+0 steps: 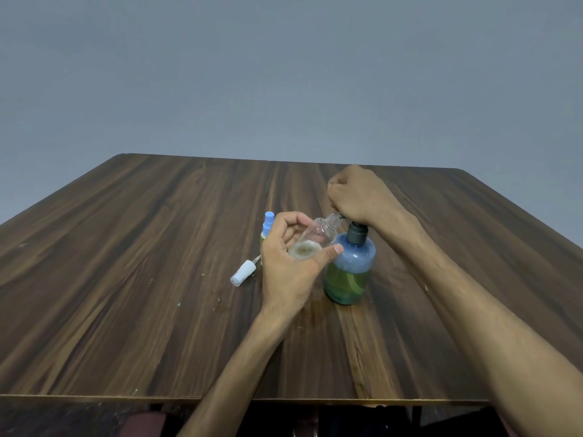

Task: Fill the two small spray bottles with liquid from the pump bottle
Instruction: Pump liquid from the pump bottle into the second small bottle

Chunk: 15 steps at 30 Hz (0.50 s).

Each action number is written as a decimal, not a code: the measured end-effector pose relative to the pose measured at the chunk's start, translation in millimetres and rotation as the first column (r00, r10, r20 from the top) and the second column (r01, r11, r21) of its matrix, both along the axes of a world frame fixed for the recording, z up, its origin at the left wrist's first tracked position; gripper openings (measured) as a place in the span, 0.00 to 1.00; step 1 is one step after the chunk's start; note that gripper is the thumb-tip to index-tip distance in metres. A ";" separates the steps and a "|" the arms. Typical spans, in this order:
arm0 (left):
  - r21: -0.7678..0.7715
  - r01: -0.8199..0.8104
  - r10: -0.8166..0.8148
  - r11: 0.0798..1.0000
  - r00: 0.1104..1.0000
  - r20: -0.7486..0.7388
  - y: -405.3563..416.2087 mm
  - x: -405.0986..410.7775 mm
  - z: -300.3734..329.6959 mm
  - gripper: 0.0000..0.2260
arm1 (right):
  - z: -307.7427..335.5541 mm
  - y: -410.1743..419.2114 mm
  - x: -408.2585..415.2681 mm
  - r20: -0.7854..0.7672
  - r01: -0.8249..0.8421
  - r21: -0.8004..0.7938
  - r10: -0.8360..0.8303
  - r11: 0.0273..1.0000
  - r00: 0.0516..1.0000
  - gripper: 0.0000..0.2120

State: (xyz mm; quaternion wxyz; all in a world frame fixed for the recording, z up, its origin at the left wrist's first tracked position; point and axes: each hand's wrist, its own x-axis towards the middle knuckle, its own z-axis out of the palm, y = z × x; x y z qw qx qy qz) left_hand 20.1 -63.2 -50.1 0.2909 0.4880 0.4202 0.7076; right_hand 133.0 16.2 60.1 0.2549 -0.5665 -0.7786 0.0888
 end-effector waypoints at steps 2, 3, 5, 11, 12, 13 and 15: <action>0.002 -0.011 0.011 1.000 1.000 0.007 -0.4 -0.5 0.2 0.23 | 1.9 -1.5 -0.8 0.029 -0.003 0.001 0.003 1.000 1.000 0.08; 0.002 -0.003 0.003 1.000 1.000 0.007 -0.8 -0.6 -0.2 0.23 | 3.6 -2.6 -0.5 0.035 0.001 0.020 -0.001 1.000 0.999 0.08; 0.006 0.011 -0.011 1.000 1.000 0.005 -0.4 -0.9 -1.6 0.23 | 6.3 -1.8 0.4 0.020 0.015 0.064 -0.016 0.998 1.000 0.09; 0.002 0.007 -0.007 1.000 1.000 -0.009 -0.7 -1.0 -0.1 0.23 | 5.0 -6.3 -0.4 0.050 0.023 0.028 -0.025 0.999 0.998 0.08; 0.003 0.017 -0.017 1.000 1.000 -0.005 -1.0 -0.9 0.1 0.23 | 8.2 -6.2 -0.4 0.032 0.028 0.054 -0.030 0.998 0.999 0.08; 0.009 0.019 -0.019 1.000 1.000 -0.005 -0.8 -1.3 -0.2 0.23 | 10.7 -5.2 -1.0 0.013 0.032 0.084 -0.033 0.996 0.999 0.09; 0.010 0.021 -0.021 1.000 1.000 -0.012 -0.6 -0.4 0.1 0.23 | 7.9 -4.0 -0.2 0.003 0.044 0.096 -0.044 0.994 0.999 0.08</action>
